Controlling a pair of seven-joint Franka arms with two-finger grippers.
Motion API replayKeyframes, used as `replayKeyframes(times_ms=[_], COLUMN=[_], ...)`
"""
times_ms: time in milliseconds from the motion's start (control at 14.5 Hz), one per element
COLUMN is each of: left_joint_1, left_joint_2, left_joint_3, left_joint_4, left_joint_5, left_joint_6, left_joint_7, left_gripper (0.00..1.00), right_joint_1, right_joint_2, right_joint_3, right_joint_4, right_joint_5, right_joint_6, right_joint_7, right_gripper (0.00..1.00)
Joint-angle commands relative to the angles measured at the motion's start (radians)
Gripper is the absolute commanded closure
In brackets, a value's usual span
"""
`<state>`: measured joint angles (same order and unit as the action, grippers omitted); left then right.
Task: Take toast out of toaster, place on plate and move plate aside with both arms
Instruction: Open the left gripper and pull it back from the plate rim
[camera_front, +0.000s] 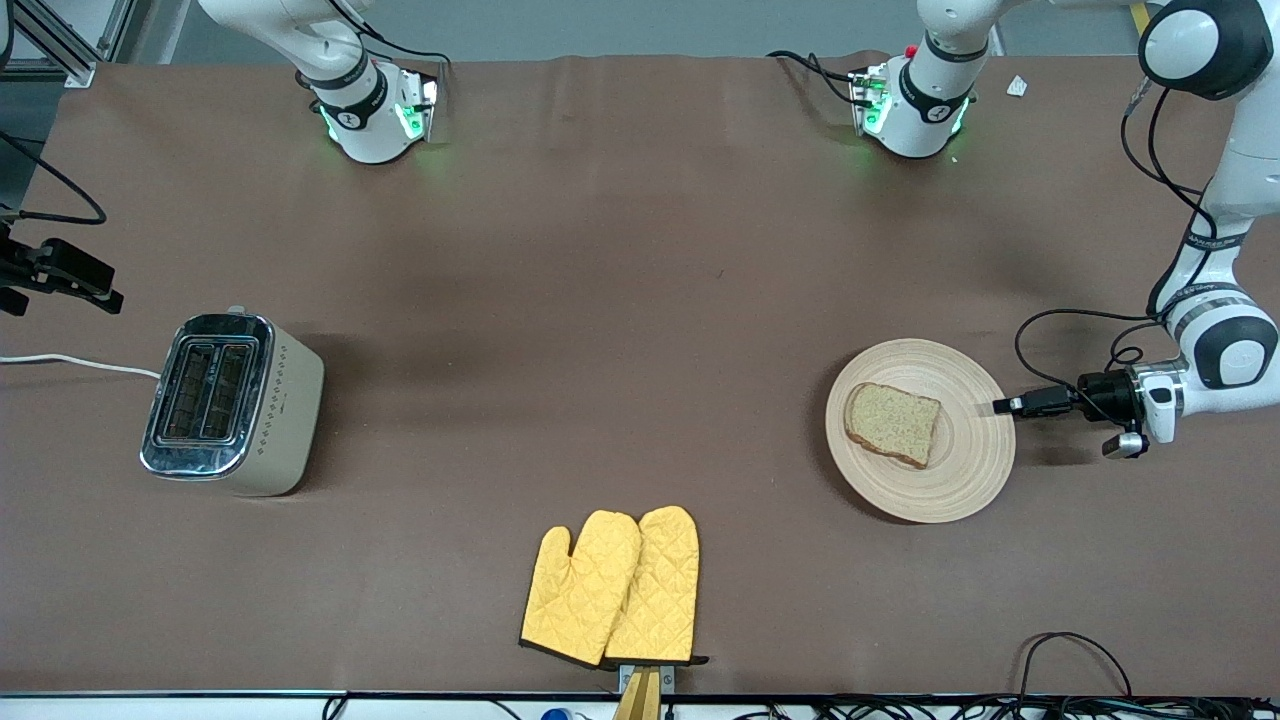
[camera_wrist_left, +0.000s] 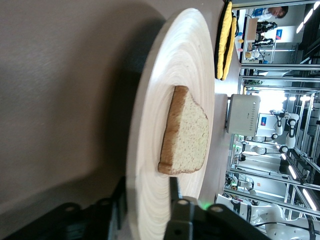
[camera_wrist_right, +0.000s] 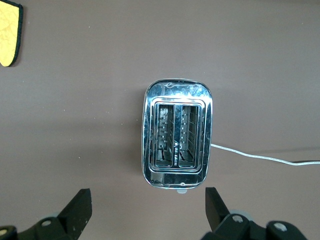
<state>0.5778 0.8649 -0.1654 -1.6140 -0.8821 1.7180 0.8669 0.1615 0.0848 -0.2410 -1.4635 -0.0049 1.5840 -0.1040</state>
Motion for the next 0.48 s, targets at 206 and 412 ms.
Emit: replayKeyframes(times_ms=[206, 412], left_joint_1=[-0.004, -0.016], left_joint_2=[-0.041, -0.118], left_joint_3=[-0.009, -0.097], left_joint_4=[0.228, 0.278], left_joint_5=[0.375, 0.581], left_joint_6=[-0.031, -0.06], left_joint_7=[-0.072, -0.224], left_gripper=[0.0, 0.0], right_joint_1=[-0.013, -0.008], right_joint_2=[-0.005, -0.007], right_joint_3=[0.017, 0.019], right_joint_4=[0.075, 0.074], right_joint_5=[-0.006, -0.004], right_joint_6=[-0.027, -0.03], right_joint_7=[0.004, 0.009], right_gripper=[0.0, 0.0])
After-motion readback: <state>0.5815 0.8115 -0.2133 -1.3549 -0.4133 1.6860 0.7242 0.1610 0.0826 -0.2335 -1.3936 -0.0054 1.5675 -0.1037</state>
